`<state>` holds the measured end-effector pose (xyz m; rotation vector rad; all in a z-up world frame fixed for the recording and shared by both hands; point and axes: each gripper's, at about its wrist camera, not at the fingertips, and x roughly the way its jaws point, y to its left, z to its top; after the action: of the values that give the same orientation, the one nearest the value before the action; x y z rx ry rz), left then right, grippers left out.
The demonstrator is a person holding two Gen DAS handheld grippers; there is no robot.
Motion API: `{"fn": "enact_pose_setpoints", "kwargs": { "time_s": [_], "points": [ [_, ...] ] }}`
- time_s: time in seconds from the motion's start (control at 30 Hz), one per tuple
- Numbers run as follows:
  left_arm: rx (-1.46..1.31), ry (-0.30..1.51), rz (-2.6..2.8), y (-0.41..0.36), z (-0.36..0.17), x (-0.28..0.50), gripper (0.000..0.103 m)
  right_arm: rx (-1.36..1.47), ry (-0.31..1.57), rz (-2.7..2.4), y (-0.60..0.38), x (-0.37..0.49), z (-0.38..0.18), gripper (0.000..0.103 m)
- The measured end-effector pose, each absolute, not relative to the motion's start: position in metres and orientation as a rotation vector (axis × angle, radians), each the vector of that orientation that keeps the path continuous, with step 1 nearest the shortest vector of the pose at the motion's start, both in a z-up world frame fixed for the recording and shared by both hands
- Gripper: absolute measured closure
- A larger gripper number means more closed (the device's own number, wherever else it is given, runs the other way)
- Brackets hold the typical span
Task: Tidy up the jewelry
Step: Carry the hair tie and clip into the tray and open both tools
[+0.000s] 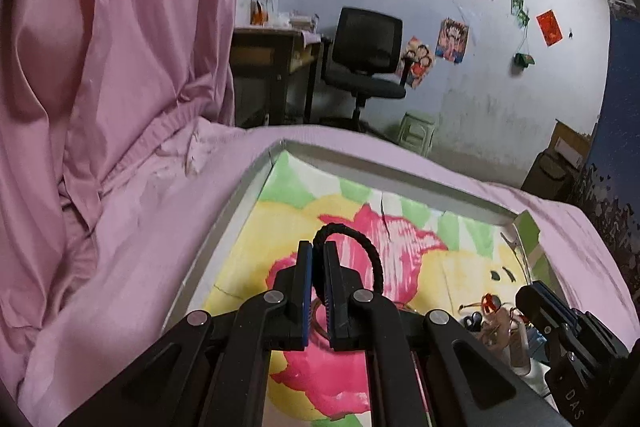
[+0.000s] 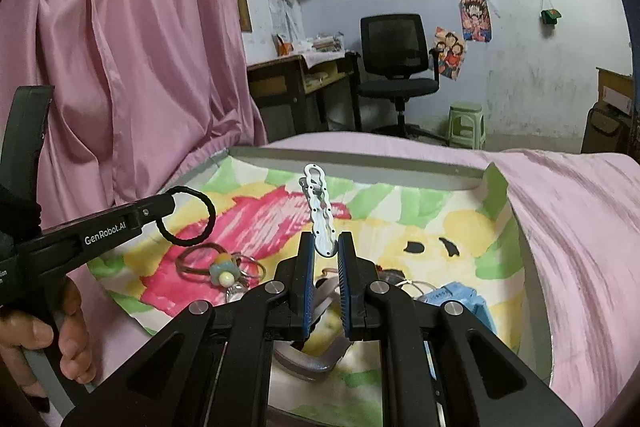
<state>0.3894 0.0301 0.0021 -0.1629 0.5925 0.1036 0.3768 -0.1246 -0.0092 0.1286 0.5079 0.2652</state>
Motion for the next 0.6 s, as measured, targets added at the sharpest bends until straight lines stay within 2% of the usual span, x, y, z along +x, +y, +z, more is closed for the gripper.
{"fn": "enact_pose_setpoints", "kwargs": {
  "time_s": [0.6],
  "points": [
    [-0.167, 0.726, 0.067, 0.027, -0.013, 0.403, 0.097, 0.130, 0.587, 0.249, -0.126, 0.382, -0.019, 0.092]
  ]
}}
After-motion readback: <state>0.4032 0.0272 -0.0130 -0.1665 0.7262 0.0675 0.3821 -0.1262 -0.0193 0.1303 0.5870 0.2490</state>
